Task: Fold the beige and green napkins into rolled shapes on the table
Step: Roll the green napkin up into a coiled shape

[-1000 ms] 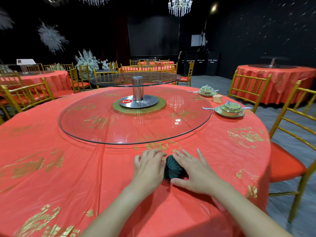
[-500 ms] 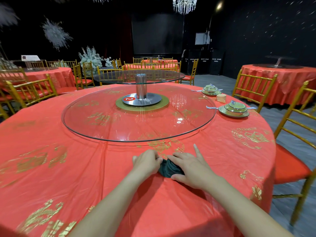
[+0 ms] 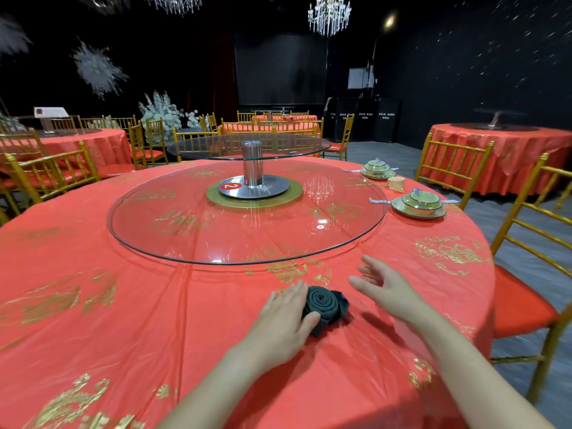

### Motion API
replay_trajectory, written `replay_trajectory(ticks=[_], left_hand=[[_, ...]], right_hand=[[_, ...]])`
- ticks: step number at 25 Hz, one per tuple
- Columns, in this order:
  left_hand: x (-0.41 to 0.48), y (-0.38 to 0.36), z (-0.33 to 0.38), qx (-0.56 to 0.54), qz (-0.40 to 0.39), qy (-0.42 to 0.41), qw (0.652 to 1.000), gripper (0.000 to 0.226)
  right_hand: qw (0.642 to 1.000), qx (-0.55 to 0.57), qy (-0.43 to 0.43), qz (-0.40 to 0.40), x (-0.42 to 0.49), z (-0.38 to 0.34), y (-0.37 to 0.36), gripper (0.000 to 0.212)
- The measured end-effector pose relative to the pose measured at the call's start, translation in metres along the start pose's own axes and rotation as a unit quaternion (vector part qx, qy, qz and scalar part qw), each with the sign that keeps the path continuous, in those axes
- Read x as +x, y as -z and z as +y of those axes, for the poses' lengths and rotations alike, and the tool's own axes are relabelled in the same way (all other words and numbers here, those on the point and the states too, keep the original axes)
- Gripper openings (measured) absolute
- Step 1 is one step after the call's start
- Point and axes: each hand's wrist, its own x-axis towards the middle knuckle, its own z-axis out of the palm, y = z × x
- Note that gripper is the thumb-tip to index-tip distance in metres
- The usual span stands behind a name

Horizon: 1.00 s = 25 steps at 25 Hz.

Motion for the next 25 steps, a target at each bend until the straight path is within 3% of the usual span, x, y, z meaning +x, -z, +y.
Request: replay_trajectory(ticks=[2, 4, 8, 14, 20, 25], left_hand=[[0.003, 0.006, 0.009, 0.036, 0.006, 0.001, 0.999, 0.071], [0.013, 0.01, 0.025, 0.068, 0.008, -0.019, 0.997, 0.085], [0.04, 0.003, 0.039, 0.073, -0.061, -0.011, 0.995, 0.109], [0.036, -0.005, 0.016, 0.06, -0.034, -0.012, 0.998, 0.067], [0.031, -0.01, 0.011, -0.005, -0.018, -0.007, 1.0, 0.055], [0.033, -0.012, 0.015, 0.013, -0.024, -0.015, 1.0, 0.053]], right_hand=[[0.995, -0.059, -0.024, 0.079, 0.0, 0.009, -0.01, 0.056], [0.989, -0.128, -0.021, 0.07, 0.003, 0.012, -0.028, 0.042], [0.979, -0.187, -0.034, 0.077, 0.006, 0.011, -0.046, 0.015], [0.964, -0.243, -0.014, 0.106, 0.007, 0.018, -0.05, 0.02], [0.966, -0.216, -0.016, 0.143, 0.012, 0.015, -0.034, 0.023], [0.957, -0.276, -0.015, 0.084, 0.016, 0.01, -0.044, 0.022]])
